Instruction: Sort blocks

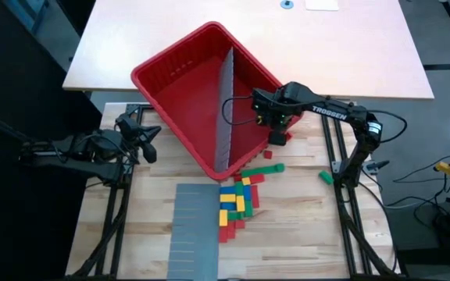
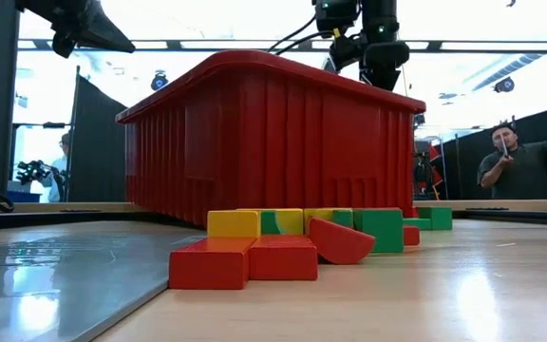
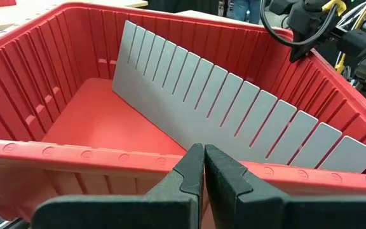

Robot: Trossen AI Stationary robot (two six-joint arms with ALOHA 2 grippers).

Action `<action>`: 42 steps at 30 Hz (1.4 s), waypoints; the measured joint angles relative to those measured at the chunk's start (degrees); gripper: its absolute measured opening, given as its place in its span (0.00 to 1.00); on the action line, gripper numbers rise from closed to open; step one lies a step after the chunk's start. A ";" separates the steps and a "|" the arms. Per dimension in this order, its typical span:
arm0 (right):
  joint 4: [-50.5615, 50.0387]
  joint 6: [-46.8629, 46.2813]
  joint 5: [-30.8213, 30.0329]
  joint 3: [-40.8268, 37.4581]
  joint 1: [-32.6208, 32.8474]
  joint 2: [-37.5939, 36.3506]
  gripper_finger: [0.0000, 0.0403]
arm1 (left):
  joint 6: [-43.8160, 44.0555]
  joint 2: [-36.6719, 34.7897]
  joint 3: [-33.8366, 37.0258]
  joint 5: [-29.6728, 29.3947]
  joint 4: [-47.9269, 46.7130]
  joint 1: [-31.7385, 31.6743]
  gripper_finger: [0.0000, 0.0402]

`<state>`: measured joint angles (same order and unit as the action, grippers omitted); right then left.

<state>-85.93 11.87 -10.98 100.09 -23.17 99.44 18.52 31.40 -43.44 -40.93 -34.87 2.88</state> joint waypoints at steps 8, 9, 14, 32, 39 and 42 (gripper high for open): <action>-2.21 -0.80 -1.15 0.00 -2.40 0.00 0.00 | -0.02 -0.02 0.00 0.00 0.00 -0.01 0.00; -2.51 -0.82 -1.22 0.00 -2.89 0.00 0.00 | -0.02 -0.02 0.00 0.00 0.00 0.01 0.00; -3.28 -0.84 -2.32 0.00 -5.08 -0.23 0.00 | -0.04 -0.02 0.00 0.01 0.00 0.01 0.00; -3.95 1.14 -4.01 0.00 -12.00 -0.43 0.00 | -0.06 -0.04 0.00 0.00 -0.06 -0.01 0.00; -4.08 2.58 -6.74 -0.02 -15.38 -0.82 0.00 | -0.04 -0.04 0.00 0.01 -0.04 0.00 0.00; -3.85 3.06 -7.15 -0.02 -17.28 -1.06 0.00 | -0.04 -0.04 0.02 0.00 -0.04 0.01 0.00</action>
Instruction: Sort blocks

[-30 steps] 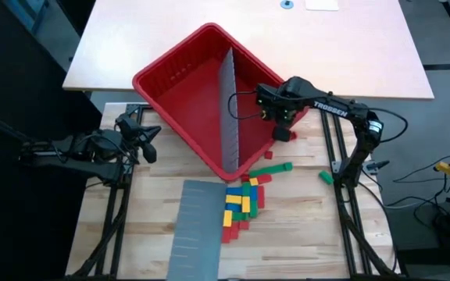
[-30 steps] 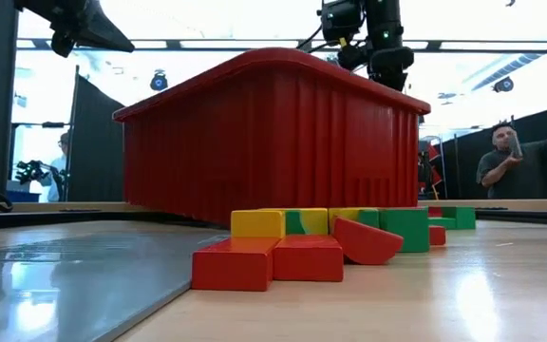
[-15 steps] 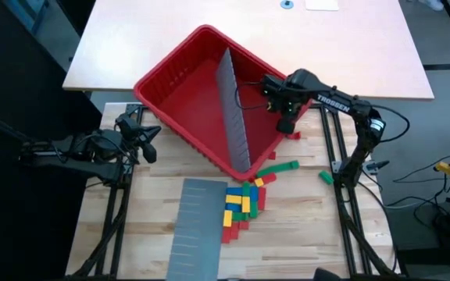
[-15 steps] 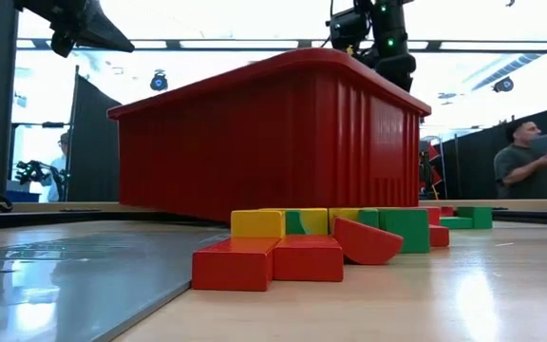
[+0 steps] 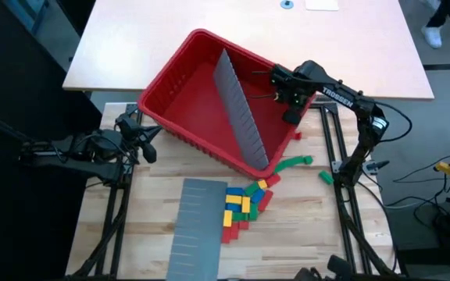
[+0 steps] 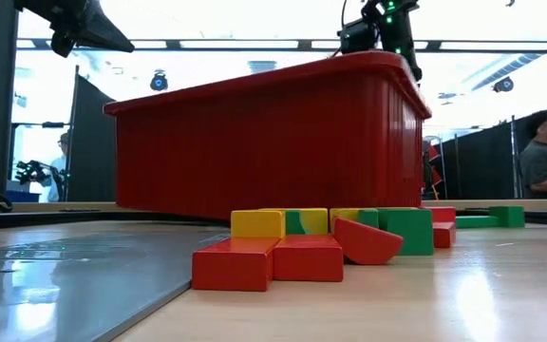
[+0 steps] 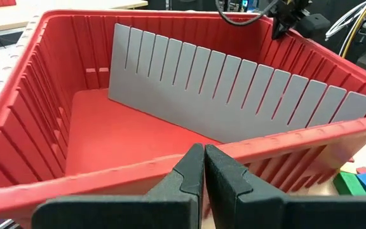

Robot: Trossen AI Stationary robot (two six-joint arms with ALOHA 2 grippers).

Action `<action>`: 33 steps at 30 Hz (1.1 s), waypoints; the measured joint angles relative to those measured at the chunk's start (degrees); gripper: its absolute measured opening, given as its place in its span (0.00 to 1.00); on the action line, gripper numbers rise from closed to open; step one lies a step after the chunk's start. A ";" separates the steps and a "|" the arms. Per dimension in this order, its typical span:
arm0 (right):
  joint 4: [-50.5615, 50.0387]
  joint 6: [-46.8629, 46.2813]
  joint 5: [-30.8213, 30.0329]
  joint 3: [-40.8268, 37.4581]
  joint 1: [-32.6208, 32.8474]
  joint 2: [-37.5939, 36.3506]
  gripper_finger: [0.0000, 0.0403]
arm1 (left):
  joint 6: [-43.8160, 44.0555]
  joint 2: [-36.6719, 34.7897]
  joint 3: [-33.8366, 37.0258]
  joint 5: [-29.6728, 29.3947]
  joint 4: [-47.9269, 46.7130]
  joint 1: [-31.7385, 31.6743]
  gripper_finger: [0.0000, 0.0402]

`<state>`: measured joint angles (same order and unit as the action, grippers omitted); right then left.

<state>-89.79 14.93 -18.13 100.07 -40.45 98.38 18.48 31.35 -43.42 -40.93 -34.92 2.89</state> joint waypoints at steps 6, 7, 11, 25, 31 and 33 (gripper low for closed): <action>0.22 -0.93 -0.09 -0.02 -2.61 -0.11 0.00 | 0.00 0.00 0.00 0.00 0.02 -0.02 0.00; 0.53 -1.36 0.04 -0.02 -2.69 -0.12 0.00 | 0.00 0.00 0.00 0.00 0.04 -0.01 0.00; 3.39 -3.25 3.85 -0.02 -2.59 -0.17 0.00 | -0.04 0.00 0.00 0.00 0.03 -0.02 0.00; 10.32 -9.23 11.28 10.65 -2.57 -0.32 0.00 | -0.92 0.00 0.00 0.00 0.02 -0.02 0.00; 11.33 -12.84 21.26 16.38 -1.75 -0.36 0.02 | -1.51 0.04 0.00 0.00 0.02 -0.02 0.00; 11.18 -13.79 22.37 16.55 -0.79 -0.36 0.07 | -1.52 0.02 0.00 -0.02 0.02 -0.01 0.00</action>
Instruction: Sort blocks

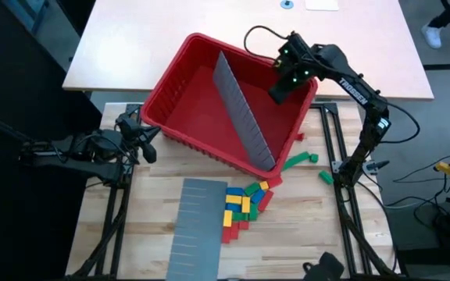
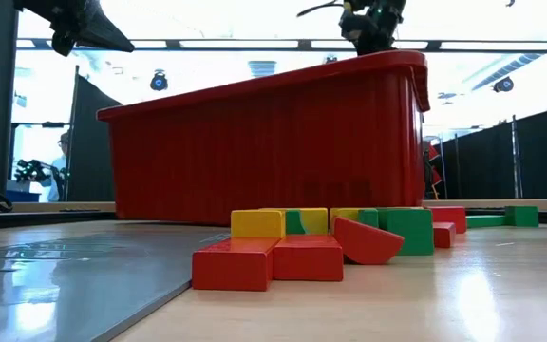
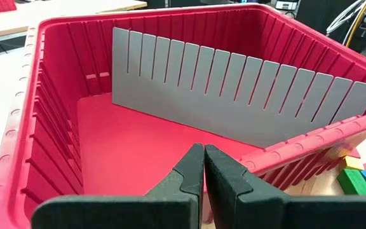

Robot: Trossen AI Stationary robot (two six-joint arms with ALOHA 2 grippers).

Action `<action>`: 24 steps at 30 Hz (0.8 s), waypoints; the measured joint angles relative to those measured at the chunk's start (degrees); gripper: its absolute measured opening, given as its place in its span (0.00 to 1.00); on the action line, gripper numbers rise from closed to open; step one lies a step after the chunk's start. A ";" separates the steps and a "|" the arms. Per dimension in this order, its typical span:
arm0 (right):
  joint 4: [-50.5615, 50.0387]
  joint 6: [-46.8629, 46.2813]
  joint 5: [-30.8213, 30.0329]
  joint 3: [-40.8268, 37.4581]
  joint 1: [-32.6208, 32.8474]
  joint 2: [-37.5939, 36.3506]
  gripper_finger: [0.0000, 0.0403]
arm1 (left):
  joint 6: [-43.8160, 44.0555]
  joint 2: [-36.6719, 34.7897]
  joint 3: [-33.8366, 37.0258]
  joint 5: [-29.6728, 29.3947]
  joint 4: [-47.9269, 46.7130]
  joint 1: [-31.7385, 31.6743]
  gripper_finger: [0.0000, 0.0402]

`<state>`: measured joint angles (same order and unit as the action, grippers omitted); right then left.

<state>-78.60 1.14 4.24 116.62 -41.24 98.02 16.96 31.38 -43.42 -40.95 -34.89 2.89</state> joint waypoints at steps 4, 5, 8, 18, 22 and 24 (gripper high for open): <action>-0.03 -1.13 0.93 -0.58 2.57 0.02 0.24 | 0.01 0.00 0.00 0.02 0.00 0.00 0.00; 0.06 -1.34 0.91 -0.75 3.15 0.02 0.28 | -0.01 0.00 0.00 0.01 0.01 -0.01 0.00; 0.40 -2.75 0.91 -1.29 4.74 0.09 0.40 | -0.01 0.00 0.00 0.01 0.02 0.01 0.00; 2.77 -8.75 3.56 -3.76 6.52 0.31 0.58 | -0.01 -0.01 0.00 0.02 0.35 -0.01 0.00; 4.09 -9.86 3.84 -5.19 7.17 0.31 0.58 | -0.01 -0.02 0.00 0.02 0.33 -0.01 0.00; 4.93 -10.69 3.91 -6.02 7.63 0.33 0.57 | -0.05 0.00 0.00 0.02 0.33 -0.01 0.00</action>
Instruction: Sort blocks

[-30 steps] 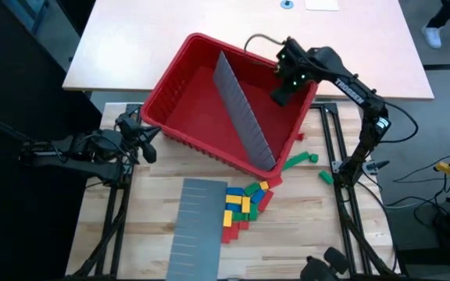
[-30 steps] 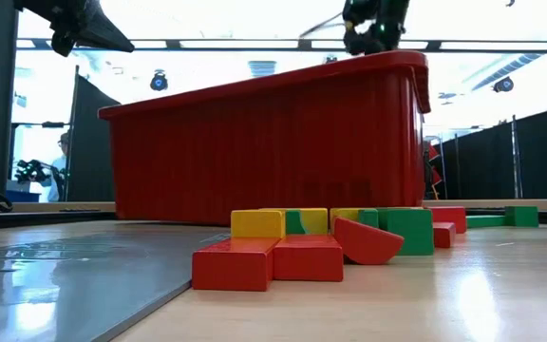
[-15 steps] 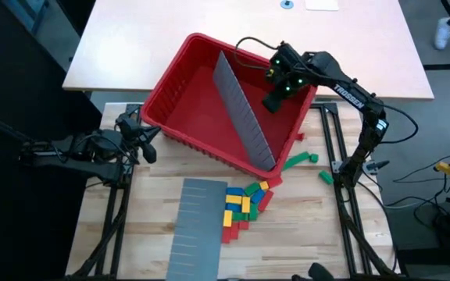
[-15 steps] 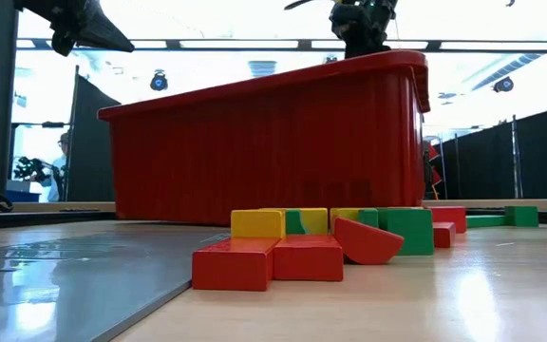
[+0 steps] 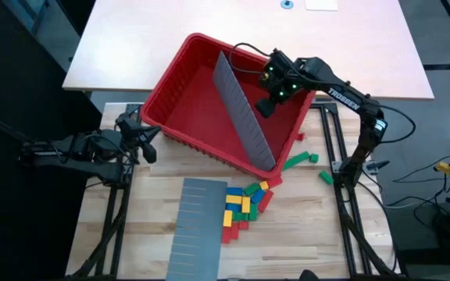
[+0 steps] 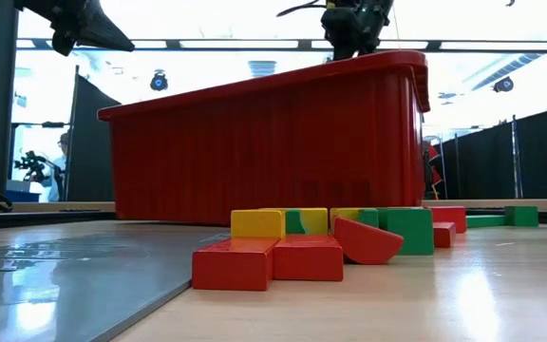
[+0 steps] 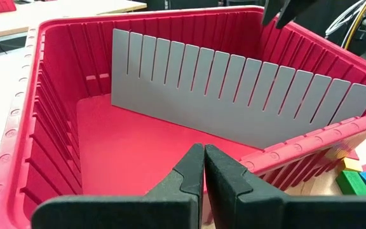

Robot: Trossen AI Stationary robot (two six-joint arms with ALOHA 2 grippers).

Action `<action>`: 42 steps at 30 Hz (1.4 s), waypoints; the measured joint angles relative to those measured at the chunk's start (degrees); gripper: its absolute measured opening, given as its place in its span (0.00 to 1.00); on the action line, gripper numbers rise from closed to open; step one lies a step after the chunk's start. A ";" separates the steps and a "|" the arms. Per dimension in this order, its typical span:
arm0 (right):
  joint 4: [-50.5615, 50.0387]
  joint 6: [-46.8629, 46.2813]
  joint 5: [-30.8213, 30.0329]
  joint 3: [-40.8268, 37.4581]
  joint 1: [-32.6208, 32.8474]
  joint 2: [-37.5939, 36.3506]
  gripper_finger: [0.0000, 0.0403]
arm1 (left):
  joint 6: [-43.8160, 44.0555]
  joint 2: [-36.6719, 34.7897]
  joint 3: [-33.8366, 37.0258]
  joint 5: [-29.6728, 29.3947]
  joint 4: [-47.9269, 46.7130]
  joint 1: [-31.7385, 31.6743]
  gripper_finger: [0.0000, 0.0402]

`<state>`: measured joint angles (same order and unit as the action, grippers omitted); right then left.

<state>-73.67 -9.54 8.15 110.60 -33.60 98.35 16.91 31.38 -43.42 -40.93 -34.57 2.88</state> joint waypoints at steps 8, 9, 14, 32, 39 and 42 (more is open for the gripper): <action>3.45 -2.58 0.03 -4.16 1.89 0.04 0.56 | -1.36 0.00 0.00 0.55 -0.04 -0.01 0.00; 3.62 -2.97 0.02 -4.50 2.06 0.04 0.57 | -1.41 0.00 0.00 0.67 -0.04 0.01 0.00; 3.93 -3.55 -0.10 -5.87 2.66 0.04 0.58 | -1.43 0.00 0.00 1.21 -0.07 0.01 0.00; -2.90 -6.03 -0.18 -6.70 6.46 0.04 0.59 | -1.43 0.00 0.00 1.42 -0.09 0.01 0.00; -3.36 -9.29 -0.20 -6.98 8.36 0.02 0.59 | -1.43 -0.12 0.00 1.49 -0.11 0.00 0.00; -5.58 -10.48 -1.21 -7.66 9.32 0.02 0.60 | -1.43 -0.41 0.00 2.05 -0.11 -0.01 0.00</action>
<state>-79.25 -20.03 6.94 102.94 -24.28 98.37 15.49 30.96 -43.42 -38.88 -34.68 2.87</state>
